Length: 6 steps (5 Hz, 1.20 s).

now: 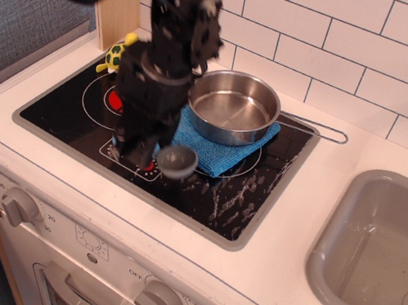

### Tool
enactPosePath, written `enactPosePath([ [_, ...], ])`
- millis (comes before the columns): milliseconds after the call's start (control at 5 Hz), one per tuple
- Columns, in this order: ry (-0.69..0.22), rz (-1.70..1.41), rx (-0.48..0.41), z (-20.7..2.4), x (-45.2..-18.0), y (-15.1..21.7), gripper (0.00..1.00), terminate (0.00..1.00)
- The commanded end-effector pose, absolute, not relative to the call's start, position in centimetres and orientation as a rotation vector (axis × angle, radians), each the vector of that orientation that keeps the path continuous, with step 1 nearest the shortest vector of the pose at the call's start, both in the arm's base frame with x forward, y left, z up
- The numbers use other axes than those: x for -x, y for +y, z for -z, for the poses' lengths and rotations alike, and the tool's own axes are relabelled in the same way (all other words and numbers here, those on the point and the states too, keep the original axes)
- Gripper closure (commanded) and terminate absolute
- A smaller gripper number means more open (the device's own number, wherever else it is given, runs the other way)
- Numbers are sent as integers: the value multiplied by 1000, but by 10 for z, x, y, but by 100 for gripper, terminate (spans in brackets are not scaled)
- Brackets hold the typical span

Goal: Place the blue spoon on the left burner.

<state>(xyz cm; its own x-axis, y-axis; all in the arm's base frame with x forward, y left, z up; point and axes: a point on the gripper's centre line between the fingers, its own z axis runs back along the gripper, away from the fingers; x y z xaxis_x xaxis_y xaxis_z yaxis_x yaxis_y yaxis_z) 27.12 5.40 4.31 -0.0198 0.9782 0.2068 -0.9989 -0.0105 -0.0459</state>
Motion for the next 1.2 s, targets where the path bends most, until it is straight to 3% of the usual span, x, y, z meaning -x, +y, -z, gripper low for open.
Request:
enactPosePath([
  [0,-327,-1418,-57,-103,-311,100,100,0],
  [200,-314,-1246,-71,-118,-322,117,100,0],
  [400,-229,-989,-102,-112,-331,128,100,0],
  [600,-203,-739,-88,-100,-335,131,100,0],
  [800,-206,-476,-159,-85,-340,132,100,0],
  [1000,-254,-288,-144,-71,-353,132,100,0],
])
